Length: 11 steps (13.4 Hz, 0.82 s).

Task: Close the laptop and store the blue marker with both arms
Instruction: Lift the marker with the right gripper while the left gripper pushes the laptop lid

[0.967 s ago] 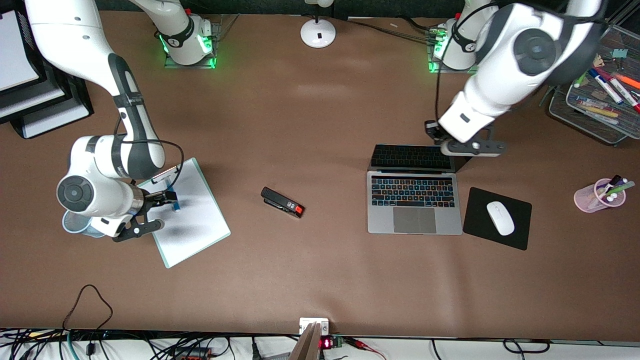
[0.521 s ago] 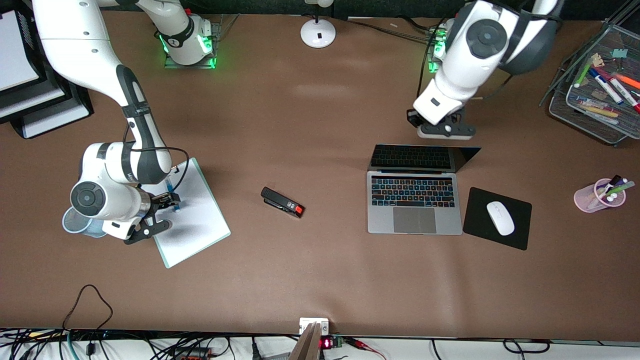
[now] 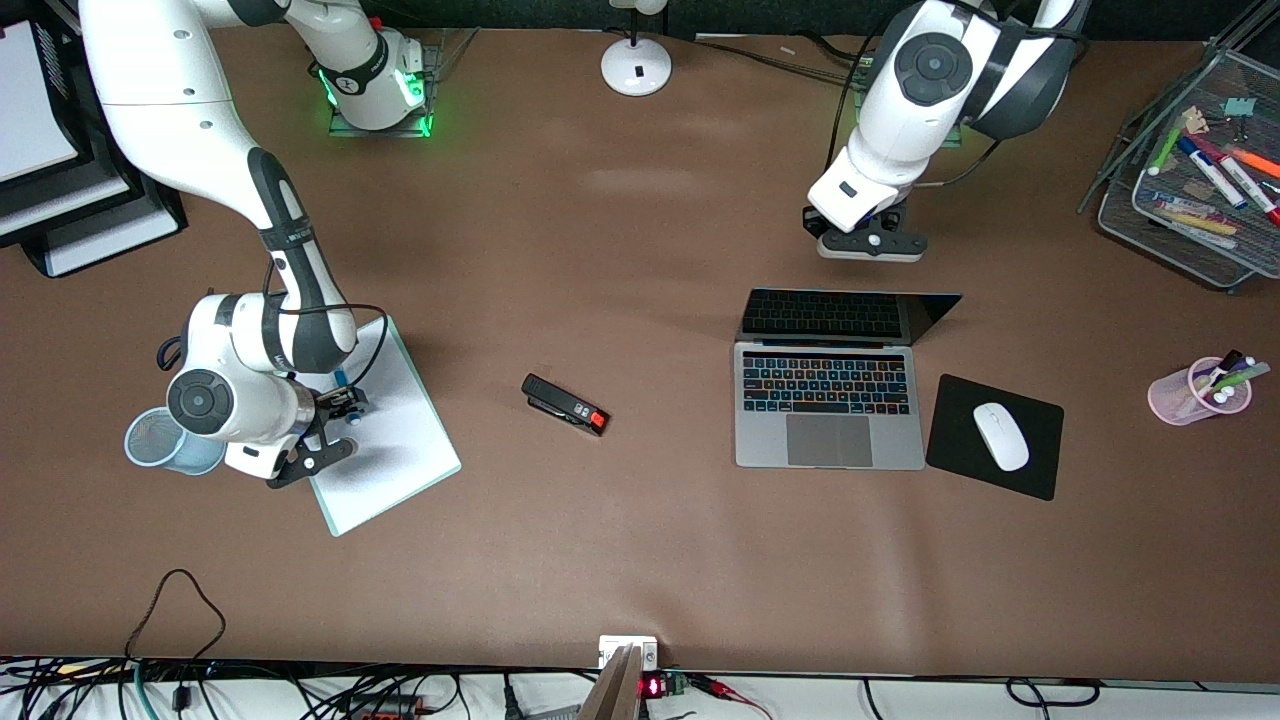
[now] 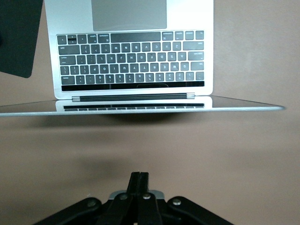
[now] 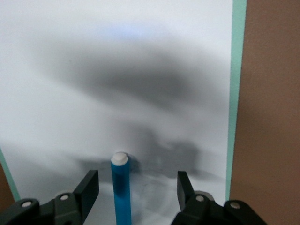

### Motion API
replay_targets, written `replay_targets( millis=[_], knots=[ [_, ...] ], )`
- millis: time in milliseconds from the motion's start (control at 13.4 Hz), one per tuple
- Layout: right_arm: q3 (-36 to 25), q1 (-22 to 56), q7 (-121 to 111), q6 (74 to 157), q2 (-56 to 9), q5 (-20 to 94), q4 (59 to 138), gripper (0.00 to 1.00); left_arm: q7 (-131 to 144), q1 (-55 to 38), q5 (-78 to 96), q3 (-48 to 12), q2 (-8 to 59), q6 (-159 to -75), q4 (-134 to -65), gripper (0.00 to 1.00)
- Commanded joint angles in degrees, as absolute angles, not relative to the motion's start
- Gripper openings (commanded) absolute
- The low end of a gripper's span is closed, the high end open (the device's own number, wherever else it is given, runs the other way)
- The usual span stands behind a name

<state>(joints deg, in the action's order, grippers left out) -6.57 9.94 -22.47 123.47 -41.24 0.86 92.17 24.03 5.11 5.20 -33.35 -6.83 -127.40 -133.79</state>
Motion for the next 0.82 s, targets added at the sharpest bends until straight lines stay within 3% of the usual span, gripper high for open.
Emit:
replay_targets(
  millis=[0,744],
  knots=[
    [-6.4,10.1,-22.5,123.6,-40.6,0.8,92.7,0.52,22.9,8.8,4.8,-34.1,-4.1,-132.7,-135.3,0.0],
    [-6.4,11.1,-22.2,122.5,-40.6,1.0,92.8,0.51,22.9,13.4,-6.0,-33.8,4.2,-148.0,-133.4,0.0]
  ],
)
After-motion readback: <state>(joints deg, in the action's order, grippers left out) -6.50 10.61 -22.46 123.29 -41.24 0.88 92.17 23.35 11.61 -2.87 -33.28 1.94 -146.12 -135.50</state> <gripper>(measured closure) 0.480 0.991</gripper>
